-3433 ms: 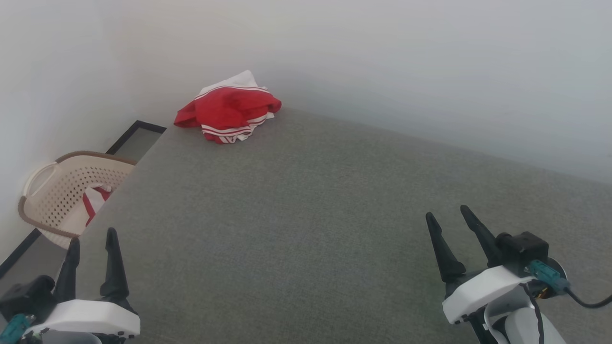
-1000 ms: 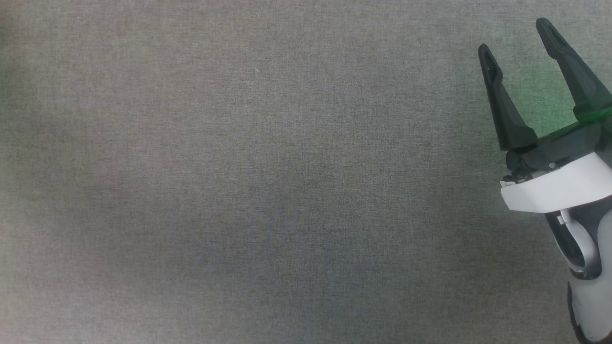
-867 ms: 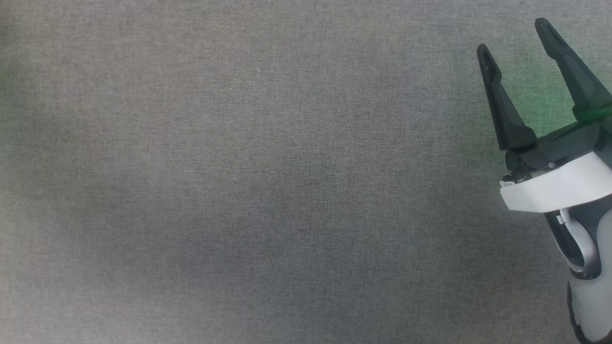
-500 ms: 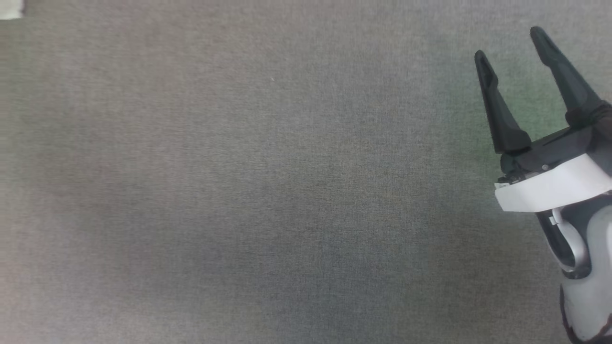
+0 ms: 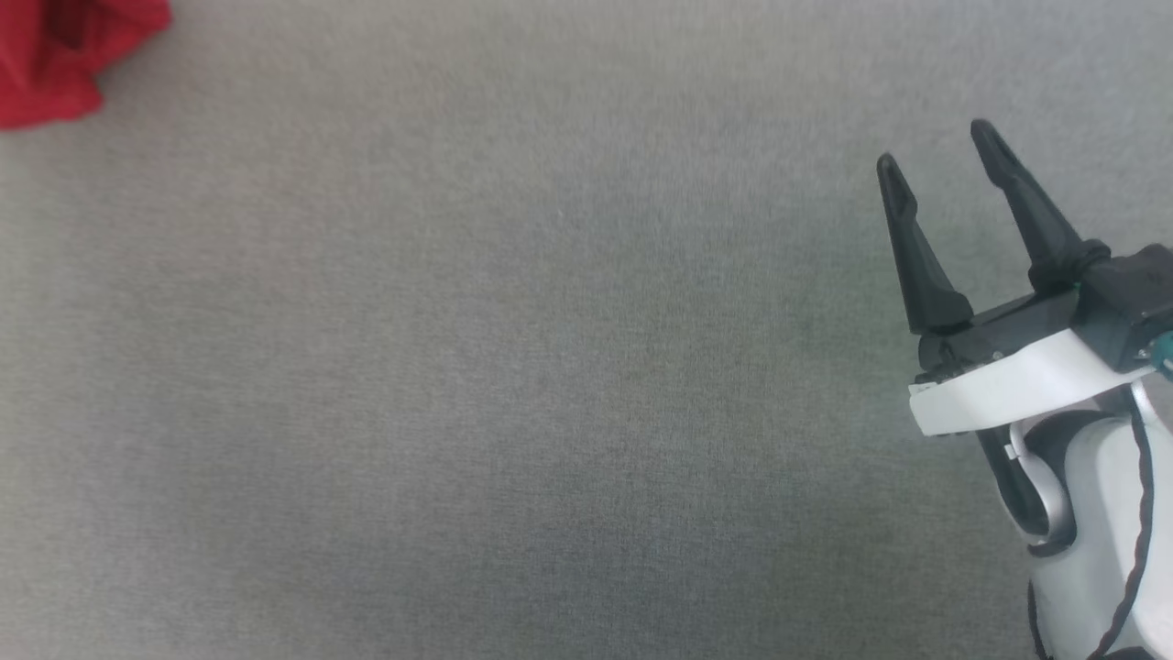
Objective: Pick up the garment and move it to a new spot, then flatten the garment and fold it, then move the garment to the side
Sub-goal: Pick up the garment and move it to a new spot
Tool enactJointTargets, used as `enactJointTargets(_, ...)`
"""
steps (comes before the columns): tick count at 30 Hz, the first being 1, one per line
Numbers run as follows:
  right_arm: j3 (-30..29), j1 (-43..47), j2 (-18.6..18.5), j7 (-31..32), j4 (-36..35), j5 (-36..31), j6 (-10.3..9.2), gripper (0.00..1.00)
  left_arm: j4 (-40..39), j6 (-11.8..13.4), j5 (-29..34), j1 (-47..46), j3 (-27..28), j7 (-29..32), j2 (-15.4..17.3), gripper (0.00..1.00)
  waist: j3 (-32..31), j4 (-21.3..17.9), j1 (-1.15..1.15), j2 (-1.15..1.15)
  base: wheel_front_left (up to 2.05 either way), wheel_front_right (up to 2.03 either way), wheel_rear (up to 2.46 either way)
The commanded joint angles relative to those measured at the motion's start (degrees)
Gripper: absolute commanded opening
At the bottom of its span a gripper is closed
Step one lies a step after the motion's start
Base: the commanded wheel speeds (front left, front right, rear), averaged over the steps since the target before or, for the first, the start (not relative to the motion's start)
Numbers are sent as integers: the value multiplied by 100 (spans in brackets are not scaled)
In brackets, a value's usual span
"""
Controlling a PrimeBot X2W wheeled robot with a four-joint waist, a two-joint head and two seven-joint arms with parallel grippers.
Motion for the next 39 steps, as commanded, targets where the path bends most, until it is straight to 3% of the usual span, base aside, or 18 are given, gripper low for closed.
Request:
enactJointTargets(1, -22, 75, 39, -88, 69, 35, -1, 100, -102, -30, 33, -86, -78, -43, 26, 0, -314, 33, 0, 0, 0, 0, 0)
enactJointTargets(11, -249, 341, 248, -331, 319, 30, -1, 100, -898, -57, -66, 185, -664, 107, 158, 0, -1044, 33, 0, 0, 0, 0, 0)
enactJointTargets(23, -699, 600, 435, -501, 420, -102, -1, 100, -2932, -30, -644, 1127, -965, 891, 446, 0, -1520, -153, 0, 0, 0, 0, 0)
enactJointTargets(31, -1073, 704, 523, -589, 443, -198, -1, 100, -5085, 537, -914, 2173, -939, 1712, 620, 0, -1565, -586, 0, 0, 0, 0, 0)
enactJointTargets(39, -1456, 756, 589, -659, 470, -319, -1, 100, -6639, 1035, -1168, 2813, -964, 2348, 640, 0, -1512, -1086, 0, 0, 0, 0, 0)
